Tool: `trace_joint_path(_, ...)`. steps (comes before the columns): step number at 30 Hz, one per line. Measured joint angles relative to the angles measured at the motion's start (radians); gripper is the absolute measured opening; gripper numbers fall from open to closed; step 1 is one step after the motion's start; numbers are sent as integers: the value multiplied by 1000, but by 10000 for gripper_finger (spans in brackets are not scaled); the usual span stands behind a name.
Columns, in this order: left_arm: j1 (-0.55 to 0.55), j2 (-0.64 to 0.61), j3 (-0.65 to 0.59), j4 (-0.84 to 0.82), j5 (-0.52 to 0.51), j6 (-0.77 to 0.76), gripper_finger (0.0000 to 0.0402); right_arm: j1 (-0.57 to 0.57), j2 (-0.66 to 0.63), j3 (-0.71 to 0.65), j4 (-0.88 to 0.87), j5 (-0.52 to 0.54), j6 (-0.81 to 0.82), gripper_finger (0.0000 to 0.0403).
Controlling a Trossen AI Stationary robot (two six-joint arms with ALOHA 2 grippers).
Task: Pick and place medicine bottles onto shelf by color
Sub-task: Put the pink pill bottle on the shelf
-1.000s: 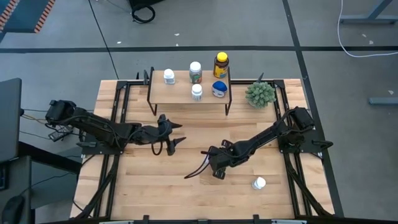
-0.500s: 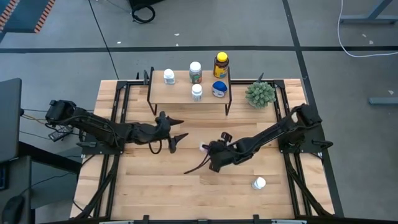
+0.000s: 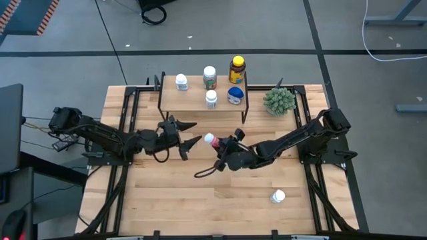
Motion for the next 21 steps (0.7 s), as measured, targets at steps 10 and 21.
trace_joint_path(10, -6, -1, -169, 330, -19, -33, 297, -66, 0, 0, 279, -16, -144, 174)
trace_joint_path(21, 10, 57, -27, 254, 39, 69, 297, -138, 0, 0, 397, -212, -216, 174)
